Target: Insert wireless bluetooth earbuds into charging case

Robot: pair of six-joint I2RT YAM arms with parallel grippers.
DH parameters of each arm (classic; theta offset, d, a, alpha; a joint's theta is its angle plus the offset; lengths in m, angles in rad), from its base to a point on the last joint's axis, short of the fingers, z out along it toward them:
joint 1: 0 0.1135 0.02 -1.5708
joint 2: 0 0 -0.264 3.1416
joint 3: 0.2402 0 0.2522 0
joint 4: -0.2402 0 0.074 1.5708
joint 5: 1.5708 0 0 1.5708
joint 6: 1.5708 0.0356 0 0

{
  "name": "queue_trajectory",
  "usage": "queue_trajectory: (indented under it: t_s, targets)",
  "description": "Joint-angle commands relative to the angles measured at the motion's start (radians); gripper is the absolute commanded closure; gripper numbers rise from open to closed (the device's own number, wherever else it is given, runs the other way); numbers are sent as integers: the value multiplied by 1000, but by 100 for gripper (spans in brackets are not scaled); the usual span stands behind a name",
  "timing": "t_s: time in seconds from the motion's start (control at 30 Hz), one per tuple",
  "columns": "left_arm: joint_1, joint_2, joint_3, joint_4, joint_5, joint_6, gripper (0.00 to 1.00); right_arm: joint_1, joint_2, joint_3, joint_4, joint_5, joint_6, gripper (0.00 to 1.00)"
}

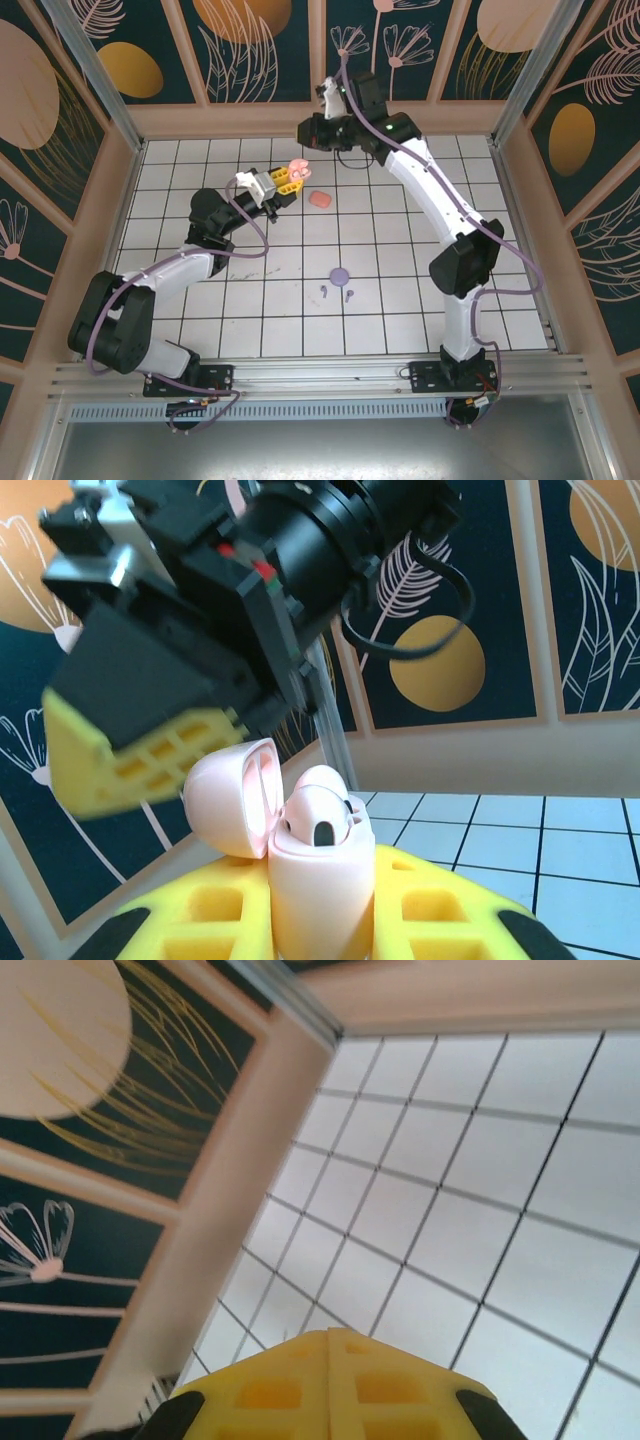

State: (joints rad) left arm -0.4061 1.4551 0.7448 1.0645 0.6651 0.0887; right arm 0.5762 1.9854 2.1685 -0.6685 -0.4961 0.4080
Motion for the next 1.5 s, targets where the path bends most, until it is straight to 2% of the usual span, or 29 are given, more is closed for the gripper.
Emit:
queue_trajectory:
  t_s: [0.0, 0.2, 0.23, 0.33, 0.4, 0.43, 0.63, 0.8, 1.07, 1.47]
  targets:
    - [-5, 17, 37, 10, -7, -8, 100, 45, -119, -91, -33, -20, -32, 95]
    - [-5, 28, 49, -4, -44, -24, 100, 58, -266, -304, 14, 33, -3, 95]
    - [-5, 32, 55, -14, -44, -28, 100, 46, -293, -337, 33, 58, 15, 93]
    - [-5, 51, 72, -49, -51, -72, 100, -20, -367, -448, 123, 169, 116, 80]
    - [-5, 72, 83, -80, -70, -126, 100, -76, -430, -552, 209, 233, 186, 64]
    - [-6, 86, 89, -100, -89, -167, 100, -99, -462, -612, 257, 258, 214, 61]
    - [-5, 178, 131, -285, -142, -360, 100, -145, -547, -854, 365, 334, 267, 58]
    - [-6, 251, 183, -492, -189, -434, 100, -132, -538, -974, 374, 395, 250, 54]
    - [11, 383, 257, -683, -237, -467, 99, -58, -471, -1024, 366, 467, 224, 48]
    - [62, 546, 384, -868, -245, -477, 85, 38, -402, -985, 317, 507, 221, 45]
